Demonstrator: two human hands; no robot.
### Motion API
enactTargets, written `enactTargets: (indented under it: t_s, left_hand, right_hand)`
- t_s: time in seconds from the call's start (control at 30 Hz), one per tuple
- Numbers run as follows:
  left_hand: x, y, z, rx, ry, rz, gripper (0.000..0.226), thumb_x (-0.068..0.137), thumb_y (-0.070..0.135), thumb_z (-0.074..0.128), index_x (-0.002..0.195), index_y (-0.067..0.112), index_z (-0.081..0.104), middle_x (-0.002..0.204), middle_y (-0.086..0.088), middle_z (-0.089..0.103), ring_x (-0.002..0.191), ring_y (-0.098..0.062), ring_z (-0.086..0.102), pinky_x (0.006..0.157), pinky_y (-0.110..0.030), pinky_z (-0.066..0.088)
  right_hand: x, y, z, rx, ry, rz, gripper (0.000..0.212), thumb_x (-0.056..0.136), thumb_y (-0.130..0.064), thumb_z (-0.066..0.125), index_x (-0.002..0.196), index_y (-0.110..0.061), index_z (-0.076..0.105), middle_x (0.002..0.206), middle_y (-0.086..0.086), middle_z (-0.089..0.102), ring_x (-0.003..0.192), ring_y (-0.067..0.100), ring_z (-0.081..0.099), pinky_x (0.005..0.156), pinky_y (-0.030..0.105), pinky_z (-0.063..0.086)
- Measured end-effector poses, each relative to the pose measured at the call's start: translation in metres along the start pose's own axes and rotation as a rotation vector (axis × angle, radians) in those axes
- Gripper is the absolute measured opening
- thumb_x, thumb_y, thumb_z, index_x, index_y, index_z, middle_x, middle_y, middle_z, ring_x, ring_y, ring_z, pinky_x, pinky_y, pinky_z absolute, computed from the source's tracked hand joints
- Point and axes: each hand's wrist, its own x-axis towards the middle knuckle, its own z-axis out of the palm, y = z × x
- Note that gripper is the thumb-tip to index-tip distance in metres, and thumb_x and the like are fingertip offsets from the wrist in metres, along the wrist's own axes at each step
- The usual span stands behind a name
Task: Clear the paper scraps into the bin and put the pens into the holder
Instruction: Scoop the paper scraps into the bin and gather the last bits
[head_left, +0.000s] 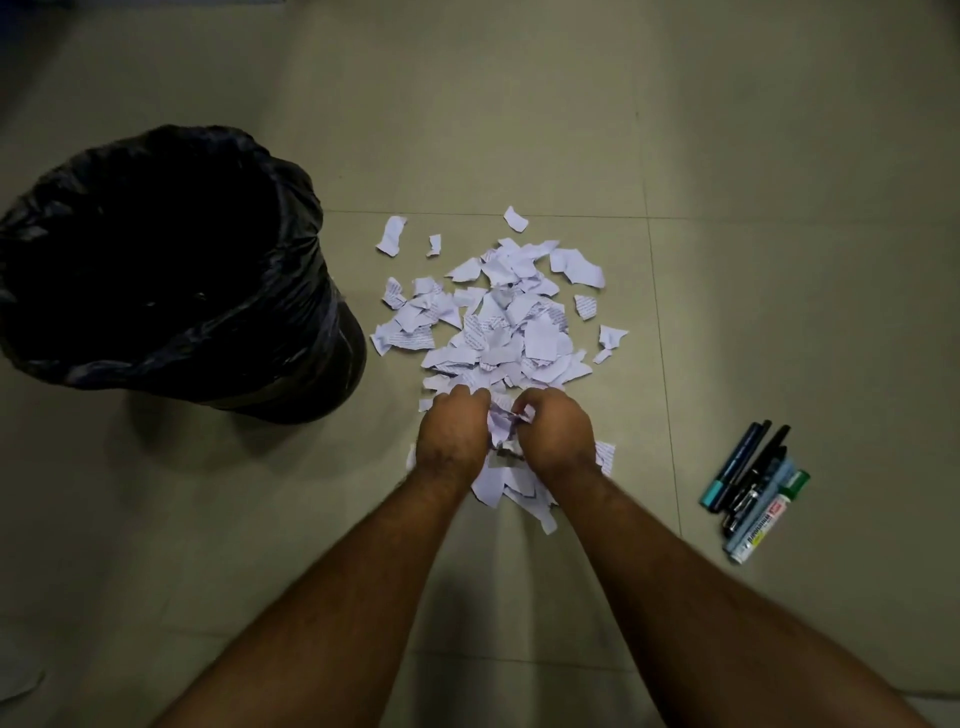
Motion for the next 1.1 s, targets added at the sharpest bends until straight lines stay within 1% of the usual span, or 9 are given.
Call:
enactTargets:
  t_s: [0.1,0.17,0.33,0.43,0.53,0.63,0.73,0.87,1.1]
  left_hand:
    - [-0.004,-0.002,-0.001,-0.238,0.081,-0.098,0.016,0.092,0.018,0.057,0.105,0.012,0.062,0.106,-0.012,0.066,0.098,-0.03,0.063,0.076,-0.031,0.045]
    - [-0.006,0.0,-0.004,-0.384,0.183,-0.231,0.021,0.095,0.012,0.049,0.109,0.011,0.064,0.107,-0.012,0.068,0.095,-0.03,0.063,0.075,-0.028,0.044]
    - [-0.006,0.001,-0.02,-0.56,0.204,-0.404,0.033,0.085,0.004,0.058,0.114,0.012,0.071,0.115,-0.01,0.071,0.101,-0.028,0.065,0.076,-0.022,0.042]
    - [-0.01,0.002,-0.04,-0.648,0.224,-0.47,0.029,0.084,0.005,0.061,0.11,0.012,0.073,0.109,-0.008,0.073,0.096,-0.026,0.066,0.073,-0.021,0.042]
    - [-0.017,0.002,-0.069,-0.743,0.296,-0.468,0.026,0.082,0.003,0.063,0.105,0.009,0.075,0.104,-0.008,0.074,0.092,-0.022,0.066,0.075,-0.023,0.046]
    - [-0.029,-0.009,-0.11,-0.848,0.402,-0.469,0.017,0.08,0.001,0.066,0.094,0.005,0.075,0.091,-0.007,0.074,0.087,-0.022,0.067,0.074,-0.023,0.049]
    - [-0.042,-0.024,-0.156,-0.926,0.492,-0.496,0.011,0.08,0.0,0.068,0.08,0.01,0.073,0.075,-0.005,0.068,0.073,-0.019,0.061,0.067,-0.023,0.046]
    - [-0.054,-0.05,-0.221,-1.042,0.633,-0.469,0.028,0.077,-0.001,0.068,0.062,0.021,0.067,0.067,-0.003,0.067,0.068,-0.019,0.062,0.068,-0.034,0.055]
    - [-0.052,-0.101,-0.31,-1.029,0.776,-0.45,0.002,0.072,0.013,0.072,0.072,0.013,0.073,0.069,-0.004,0.071,0.064,-0.02,0.065,0.063,-0.034,0.057]
  right_hand:
    - [0.0,-0.001,-0.003,0.116,0.062,0.013,0.013,0.08,-0.011,0.068,0.092,-0.015,0.071,0.101,0.007,0.069,0.095,0.026,0.063,0.076,0.026,0.041]
    - [0.0,-0.003,-0.005,0.175,0.118,0.034,0.017,0.081,-0.009,0.068,0.096,-0.016,0.071,0.104,0.006,0.07,0.098,0.025,0.063,0.077,0.023,0.039]
    - [-0.002,-0.022,-0.014,0.326,0.191,0.057,0.017,0.08,-0.005,0.066,0.092,-0.016,0.072,0.1,0.005,0.071,0.094,0.023,0.065,0.081,0.026,0.048]
    - [-0.003,-0.035,-0.026,0.421,0.212,-0.009,0.014,0.081,-0.006,0.066,0.089,-0.015,0.072,0.095,0.003,0.073,0.092,0.021,0.066,0.083,0.027,0.05]
    - [-0.004,-0.054,-0.044,0.535,0.215,-0.03,0.012,0.082,-0.007,0.067,0.089,-0.013,0.073,0.093,0.0,0.073,0.09,0.016,0.067,0.081,0.021,0.05]
    - [-0.01,-0.093,-0.066,0.625,0.164,-0.105,0.012,0.083,-0.005,0.067,0.087,-0.013,0.073,0.092,-0.002,0.073,0.089,0.01,0.066,0.077,0.005,0.044]
    - [-0.013,-0.143,-0.083,0.682,0.132,-0.158,0.011,0.082,-0.007,0.068,0.086,-0.016,0.073,0.089,-0.005,0.073,0.086,0.007,0.065,0.076,0.007,0.044]
    - [-0.013,-0.222,-0.107,0.716,0.138,-0.267,0.012,0.082,-0.009,0.067,0.087,-0.017,0.075,0.082,-0.012,0.07,0.073,-0.002,0.06,0.062,0.001,0.039]
    - [-0.006,-0.336,-0.105,0.798,0.087,-0.358,0.011,0.078,-0.013,0.069,0.085,-0.02,0.075,0.08,-0.008,0.073,0.072,0.006,0.066,0.058,0.01,0.046]
